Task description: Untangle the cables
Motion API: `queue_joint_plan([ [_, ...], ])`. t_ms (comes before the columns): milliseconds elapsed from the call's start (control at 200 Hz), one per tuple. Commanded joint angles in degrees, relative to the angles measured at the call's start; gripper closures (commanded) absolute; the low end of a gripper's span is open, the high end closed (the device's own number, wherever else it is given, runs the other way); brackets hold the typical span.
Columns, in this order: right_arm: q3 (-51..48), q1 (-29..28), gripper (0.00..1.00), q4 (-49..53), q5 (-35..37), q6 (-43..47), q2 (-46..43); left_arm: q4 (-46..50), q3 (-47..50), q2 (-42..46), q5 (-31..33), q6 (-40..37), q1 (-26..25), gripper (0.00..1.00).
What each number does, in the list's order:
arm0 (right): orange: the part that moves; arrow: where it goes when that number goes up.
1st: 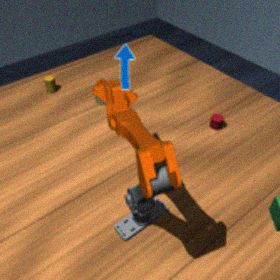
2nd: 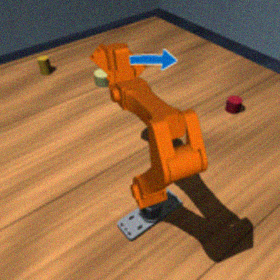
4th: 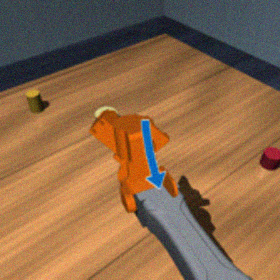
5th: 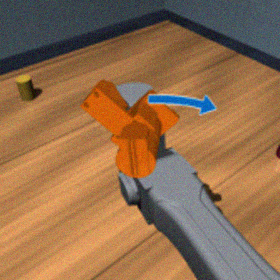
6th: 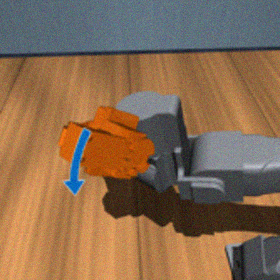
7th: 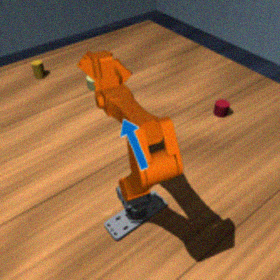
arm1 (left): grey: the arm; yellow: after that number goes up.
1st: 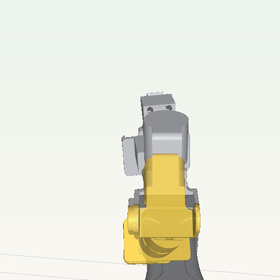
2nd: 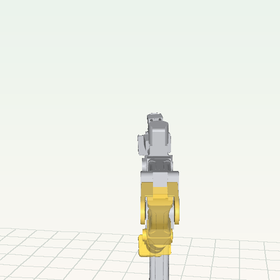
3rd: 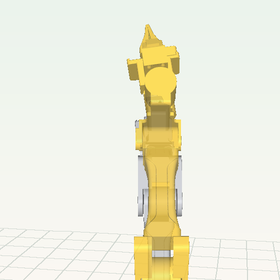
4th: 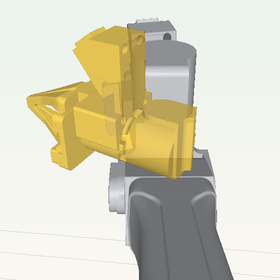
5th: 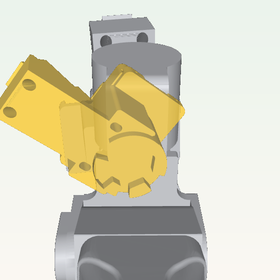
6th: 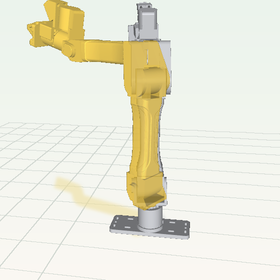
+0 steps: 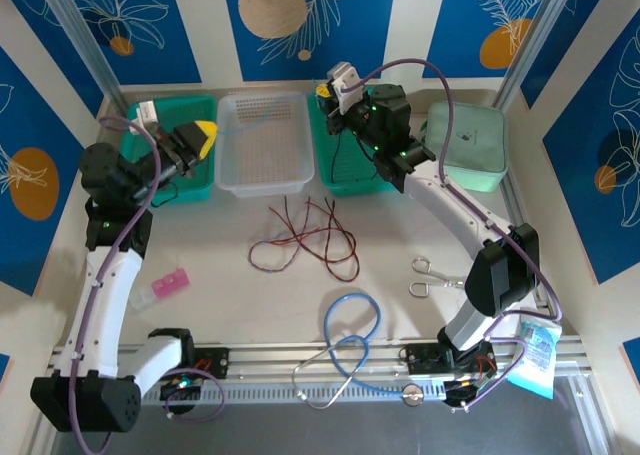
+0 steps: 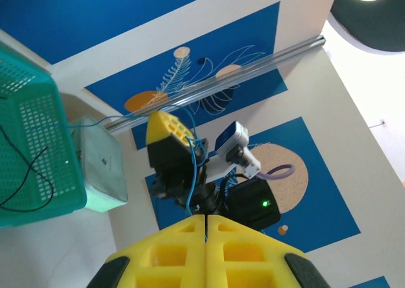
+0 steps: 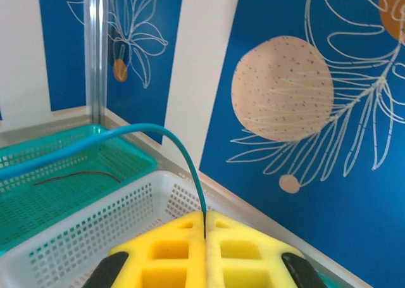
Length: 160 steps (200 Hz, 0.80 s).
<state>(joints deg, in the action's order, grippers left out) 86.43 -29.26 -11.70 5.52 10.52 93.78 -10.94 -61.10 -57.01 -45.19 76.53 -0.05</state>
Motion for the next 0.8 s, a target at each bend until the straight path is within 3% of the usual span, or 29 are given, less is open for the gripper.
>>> queue_joint_plan([
  [0, 0.7, 1.0, 1.0, 0.3, 3.1, 1.3, -3.5, 2.7, 0.7, 0.9, -2.6, -3.0, 2.5, 1.0],
  [175, -1.1, 3.3, 1.0, 0.0, 3.5, 0.7, -6.3, 9.7, -0.4, 1.2, -4.1, -8.2, 5.5, 1.0],
  [795, -2.4, 10.0, 1.0, 1.5, 3.8, -7.7, -10.7, 23.5, 5.3, 5.1, -1.1, -19.8, 6.0, 1.0],
])
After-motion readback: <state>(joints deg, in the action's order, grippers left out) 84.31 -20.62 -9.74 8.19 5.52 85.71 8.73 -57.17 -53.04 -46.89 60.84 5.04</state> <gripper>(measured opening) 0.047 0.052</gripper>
